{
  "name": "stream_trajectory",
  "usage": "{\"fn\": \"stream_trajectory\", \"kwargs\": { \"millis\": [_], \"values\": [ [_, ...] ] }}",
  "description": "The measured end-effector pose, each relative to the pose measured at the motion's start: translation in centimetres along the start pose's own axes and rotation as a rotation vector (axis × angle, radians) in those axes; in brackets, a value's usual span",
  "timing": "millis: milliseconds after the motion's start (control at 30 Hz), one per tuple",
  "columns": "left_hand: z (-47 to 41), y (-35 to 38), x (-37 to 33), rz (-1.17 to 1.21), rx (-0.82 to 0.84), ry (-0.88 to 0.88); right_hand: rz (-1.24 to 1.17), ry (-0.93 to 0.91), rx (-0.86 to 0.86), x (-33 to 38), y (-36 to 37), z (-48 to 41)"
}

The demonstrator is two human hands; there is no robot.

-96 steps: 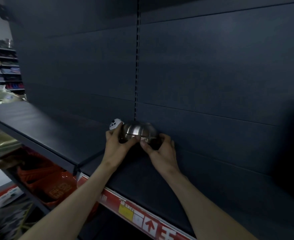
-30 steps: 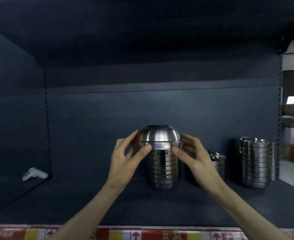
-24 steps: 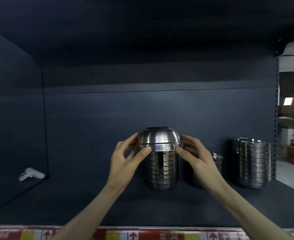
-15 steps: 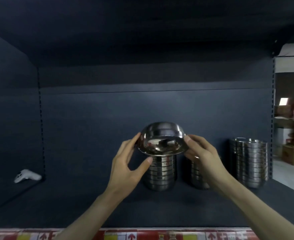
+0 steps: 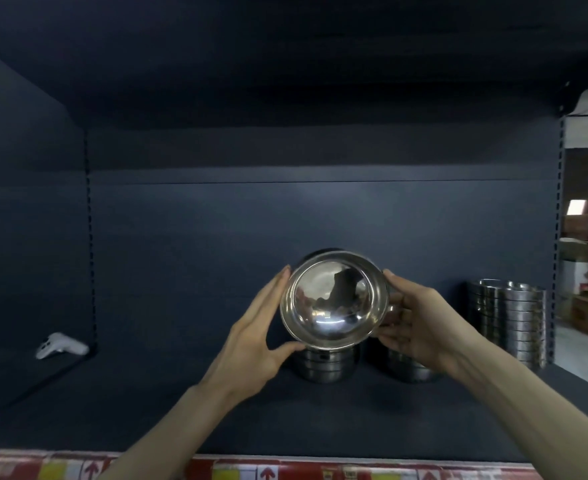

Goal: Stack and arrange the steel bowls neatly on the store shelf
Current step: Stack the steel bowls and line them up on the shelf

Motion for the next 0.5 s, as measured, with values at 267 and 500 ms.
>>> {"fn": "stream_trajectory", "kwargs": {
  "millis": [267, 500],
  "values": [
    [-0.6, -1.4, 1.4, 0.333, -0.141, -0.220, 0.071, -0.151, 0.062, 0.5, 0.5, 0.7],
    [-1.8, -1.2, 0.5, 0.642, -0.265, -0.318, 0.147, -0.259, 0.140, 1.0, 2.4, 1.3]
  ]
}}
Point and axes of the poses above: each hand's wrist, its own z-axis away from the middle knuckle, its own y-axis out of the palm, x = y × z, the point moved 8 cm from there along -z, towards the middle knuckle, and after that the axes turned 1 degree about x, right-handed, at the moved point
